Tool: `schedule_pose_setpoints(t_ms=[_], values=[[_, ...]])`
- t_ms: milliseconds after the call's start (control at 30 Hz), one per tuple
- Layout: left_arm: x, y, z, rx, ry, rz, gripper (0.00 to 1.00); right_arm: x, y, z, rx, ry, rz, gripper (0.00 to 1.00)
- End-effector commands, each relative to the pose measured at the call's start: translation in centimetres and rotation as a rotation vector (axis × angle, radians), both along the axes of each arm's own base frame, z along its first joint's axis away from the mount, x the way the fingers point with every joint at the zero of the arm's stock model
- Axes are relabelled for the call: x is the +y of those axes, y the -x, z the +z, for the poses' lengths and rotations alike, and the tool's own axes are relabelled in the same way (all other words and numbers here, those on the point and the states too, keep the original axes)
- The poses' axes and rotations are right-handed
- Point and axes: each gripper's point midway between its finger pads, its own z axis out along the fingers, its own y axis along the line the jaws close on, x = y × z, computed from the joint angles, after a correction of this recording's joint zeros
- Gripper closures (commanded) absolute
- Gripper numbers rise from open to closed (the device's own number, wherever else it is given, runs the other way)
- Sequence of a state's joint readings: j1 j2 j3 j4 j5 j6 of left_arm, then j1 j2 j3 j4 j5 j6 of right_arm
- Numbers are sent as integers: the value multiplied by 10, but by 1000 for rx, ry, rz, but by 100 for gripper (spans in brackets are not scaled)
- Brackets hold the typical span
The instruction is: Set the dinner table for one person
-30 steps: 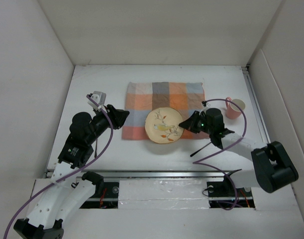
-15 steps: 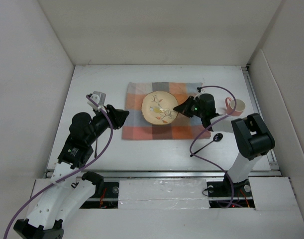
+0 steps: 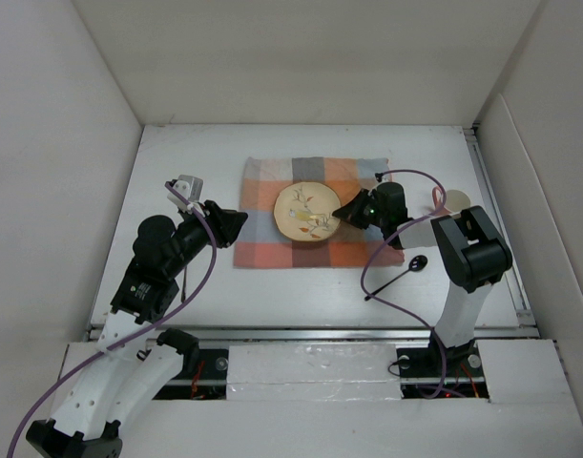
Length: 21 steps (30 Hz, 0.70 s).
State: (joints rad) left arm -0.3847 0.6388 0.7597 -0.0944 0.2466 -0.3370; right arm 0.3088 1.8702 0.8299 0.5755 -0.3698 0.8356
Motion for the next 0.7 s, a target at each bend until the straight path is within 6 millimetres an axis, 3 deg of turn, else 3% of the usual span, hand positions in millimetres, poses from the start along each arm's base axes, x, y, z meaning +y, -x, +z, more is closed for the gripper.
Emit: schedule_pose_setpoints(t_ms=[0,333,500,667], values=[[-1,-2,10,-49,9,-2,70,10,-35,81,-244,-126,-9,100],[-1,-3,9,-45,7,1,70,6,-36,61,-207,-107,-32,100],[0,-5,7,-38,3,11,70,1,-41,62,-210,-100,-54,100],[0,-6,7,-36,4,12,70,-1,-41,61,-210,-81,-54,88]])
